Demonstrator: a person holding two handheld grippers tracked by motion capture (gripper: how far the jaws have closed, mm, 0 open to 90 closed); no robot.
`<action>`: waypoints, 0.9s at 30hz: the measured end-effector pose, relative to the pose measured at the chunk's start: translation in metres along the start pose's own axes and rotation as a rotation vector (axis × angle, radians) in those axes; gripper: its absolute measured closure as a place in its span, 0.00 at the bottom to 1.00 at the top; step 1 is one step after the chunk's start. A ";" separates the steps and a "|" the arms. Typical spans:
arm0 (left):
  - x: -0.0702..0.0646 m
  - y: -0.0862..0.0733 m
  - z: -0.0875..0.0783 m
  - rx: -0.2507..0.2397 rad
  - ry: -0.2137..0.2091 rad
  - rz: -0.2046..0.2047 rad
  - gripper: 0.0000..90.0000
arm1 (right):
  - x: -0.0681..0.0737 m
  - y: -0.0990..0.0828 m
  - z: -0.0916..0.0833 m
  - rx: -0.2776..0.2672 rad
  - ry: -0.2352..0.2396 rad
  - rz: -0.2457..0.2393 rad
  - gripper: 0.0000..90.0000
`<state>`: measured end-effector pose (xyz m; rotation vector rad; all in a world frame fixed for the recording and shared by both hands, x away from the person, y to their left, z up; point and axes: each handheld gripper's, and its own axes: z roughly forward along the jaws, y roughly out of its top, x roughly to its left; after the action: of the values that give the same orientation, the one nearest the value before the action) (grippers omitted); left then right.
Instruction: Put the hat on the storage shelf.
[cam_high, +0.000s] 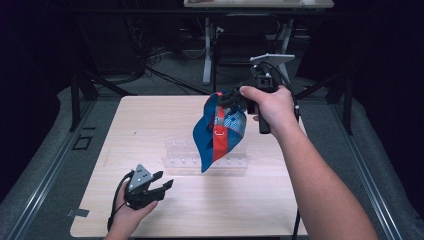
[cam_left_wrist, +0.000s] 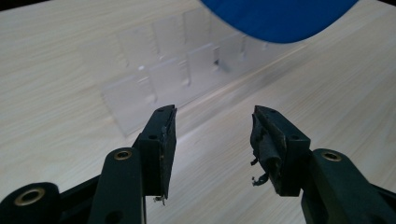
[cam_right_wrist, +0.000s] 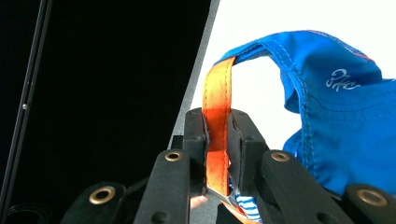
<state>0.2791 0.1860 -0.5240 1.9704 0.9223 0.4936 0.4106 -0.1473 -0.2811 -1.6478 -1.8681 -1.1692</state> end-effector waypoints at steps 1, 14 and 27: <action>0.000 0.000 0.000 0.000 0.000 0.000 0.56 | 0.000 0.000 0.000 0.000 0.000 0.000 0.87; -0.025 0.028 0.026 -0.005 -0.033 0.055 0.55 | -0.011 0.008 -0.001 -0.037 -0.004 0.026 0.87; -0.034 0.041 0.038 -0.001 -0.036 0.067 0.58 | -0.021 0.009 -0.003 -0.046 -0.021 0.043 0.87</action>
<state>0.2979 0.1253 -0.5094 2.0078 0.8358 0.4954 0.4232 -0.1633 -0.2924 -1.7229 -1.8217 -1.1894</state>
